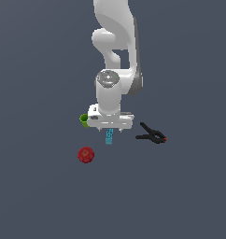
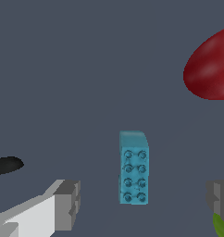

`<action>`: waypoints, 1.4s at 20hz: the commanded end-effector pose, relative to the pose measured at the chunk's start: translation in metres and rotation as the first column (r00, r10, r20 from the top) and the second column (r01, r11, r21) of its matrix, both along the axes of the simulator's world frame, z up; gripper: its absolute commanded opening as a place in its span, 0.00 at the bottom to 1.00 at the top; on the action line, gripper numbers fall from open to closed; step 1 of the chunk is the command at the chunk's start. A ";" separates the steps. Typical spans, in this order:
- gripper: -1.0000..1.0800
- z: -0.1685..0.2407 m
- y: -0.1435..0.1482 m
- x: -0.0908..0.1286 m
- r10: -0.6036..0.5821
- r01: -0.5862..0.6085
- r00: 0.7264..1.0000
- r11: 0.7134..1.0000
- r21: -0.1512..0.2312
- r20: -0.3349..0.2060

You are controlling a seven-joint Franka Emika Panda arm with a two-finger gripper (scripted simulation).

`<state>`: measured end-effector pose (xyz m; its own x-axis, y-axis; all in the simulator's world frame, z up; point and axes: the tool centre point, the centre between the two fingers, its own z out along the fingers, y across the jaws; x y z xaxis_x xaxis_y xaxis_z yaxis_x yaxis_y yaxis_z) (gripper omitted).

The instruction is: Pick up a designated object from a clutter of objects.

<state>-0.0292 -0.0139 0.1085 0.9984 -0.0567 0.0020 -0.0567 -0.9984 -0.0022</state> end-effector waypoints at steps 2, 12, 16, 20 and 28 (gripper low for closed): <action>0.96 -0.018 -0.003 -0.009 -0.012 0.012 1.000 1.000 -0.001 0.000; 0.96 -0.035 -0.005 -0.019 -0.023 0.023 1.000 1.000 -0.002 -0.003; 0.96 -0.040 -0.005 -0.019 -0.023 0.023 1.000 1.000 -0.002 -0.003; 0.96 -0.052 -0.005 -0.020 -0.023 0.023 1.000 1.000 -0.002 -0.003; 0.96 -0.083 -0.005 -0.020 -0.024 0.024 1.000 1.000 -0.002 -0.002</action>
<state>-0.0497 -0.0188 0.0301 0.9968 -0.0801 -0.0012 -0.0801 -0.9968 0.0001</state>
